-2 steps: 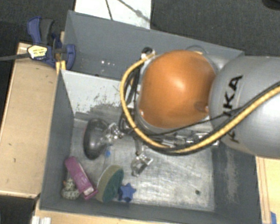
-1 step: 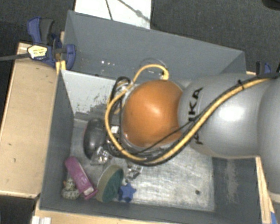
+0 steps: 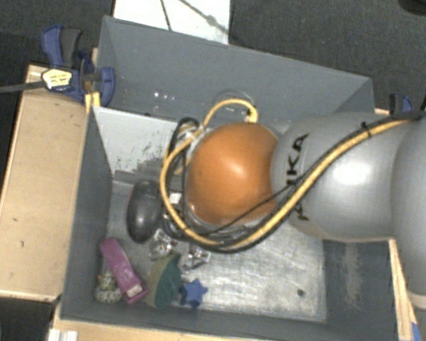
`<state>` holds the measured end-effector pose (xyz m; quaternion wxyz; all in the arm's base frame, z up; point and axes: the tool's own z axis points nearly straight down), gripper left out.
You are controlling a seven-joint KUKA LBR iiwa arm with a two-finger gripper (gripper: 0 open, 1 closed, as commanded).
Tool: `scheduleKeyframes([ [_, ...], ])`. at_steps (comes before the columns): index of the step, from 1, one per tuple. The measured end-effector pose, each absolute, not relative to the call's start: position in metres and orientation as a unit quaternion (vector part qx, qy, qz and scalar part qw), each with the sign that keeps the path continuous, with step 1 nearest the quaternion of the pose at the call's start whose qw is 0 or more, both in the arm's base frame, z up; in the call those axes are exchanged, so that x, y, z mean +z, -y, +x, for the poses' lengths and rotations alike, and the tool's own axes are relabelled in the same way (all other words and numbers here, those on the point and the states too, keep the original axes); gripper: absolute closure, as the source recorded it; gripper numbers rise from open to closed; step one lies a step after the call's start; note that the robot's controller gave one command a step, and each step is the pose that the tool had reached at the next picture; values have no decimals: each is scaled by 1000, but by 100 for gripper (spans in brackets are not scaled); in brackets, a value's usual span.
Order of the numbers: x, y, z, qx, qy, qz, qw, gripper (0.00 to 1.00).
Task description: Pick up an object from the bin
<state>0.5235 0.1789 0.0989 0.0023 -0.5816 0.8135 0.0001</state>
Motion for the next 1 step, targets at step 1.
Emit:
scheduleKeyframes([
  [1, 222, -178, 520, -1, -814, -580, 5, 100],
])
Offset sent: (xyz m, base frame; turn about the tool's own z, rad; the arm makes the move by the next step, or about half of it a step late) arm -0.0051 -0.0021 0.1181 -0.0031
